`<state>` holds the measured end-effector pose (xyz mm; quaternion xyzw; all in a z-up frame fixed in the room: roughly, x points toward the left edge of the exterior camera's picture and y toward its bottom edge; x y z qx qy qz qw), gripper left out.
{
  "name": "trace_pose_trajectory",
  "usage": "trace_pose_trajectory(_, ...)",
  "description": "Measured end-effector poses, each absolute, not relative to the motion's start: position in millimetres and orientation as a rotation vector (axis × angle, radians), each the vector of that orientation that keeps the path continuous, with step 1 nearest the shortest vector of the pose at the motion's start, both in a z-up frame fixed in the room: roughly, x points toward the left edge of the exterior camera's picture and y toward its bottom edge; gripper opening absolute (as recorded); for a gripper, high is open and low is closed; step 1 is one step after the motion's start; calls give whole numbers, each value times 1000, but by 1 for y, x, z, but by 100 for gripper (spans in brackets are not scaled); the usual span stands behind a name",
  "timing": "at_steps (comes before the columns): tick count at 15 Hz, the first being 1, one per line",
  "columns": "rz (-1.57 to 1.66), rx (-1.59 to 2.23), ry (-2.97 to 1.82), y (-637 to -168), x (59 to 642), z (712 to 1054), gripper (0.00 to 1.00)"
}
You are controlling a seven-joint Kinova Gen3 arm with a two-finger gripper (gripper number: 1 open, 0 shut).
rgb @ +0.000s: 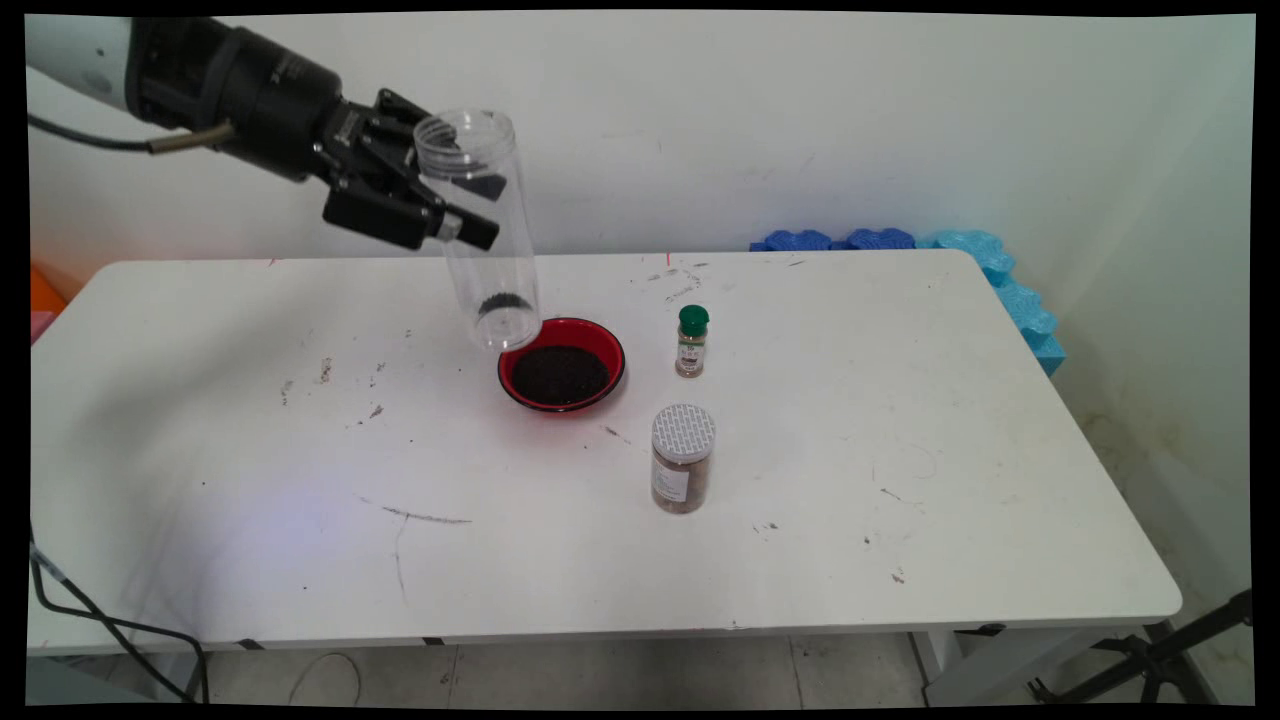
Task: Pour the black seasoning powder in the red bowl
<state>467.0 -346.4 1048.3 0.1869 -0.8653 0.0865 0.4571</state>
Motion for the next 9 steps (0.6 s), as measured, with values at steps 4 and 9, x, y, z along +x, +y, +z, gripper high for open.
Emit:
trace_pose_trajectory(4, 192, 488, -2128, -343, 459, 1034, 0)
trace_pose_trajectory(9, 172, 528, -2121, -338, 448, 992, 0)
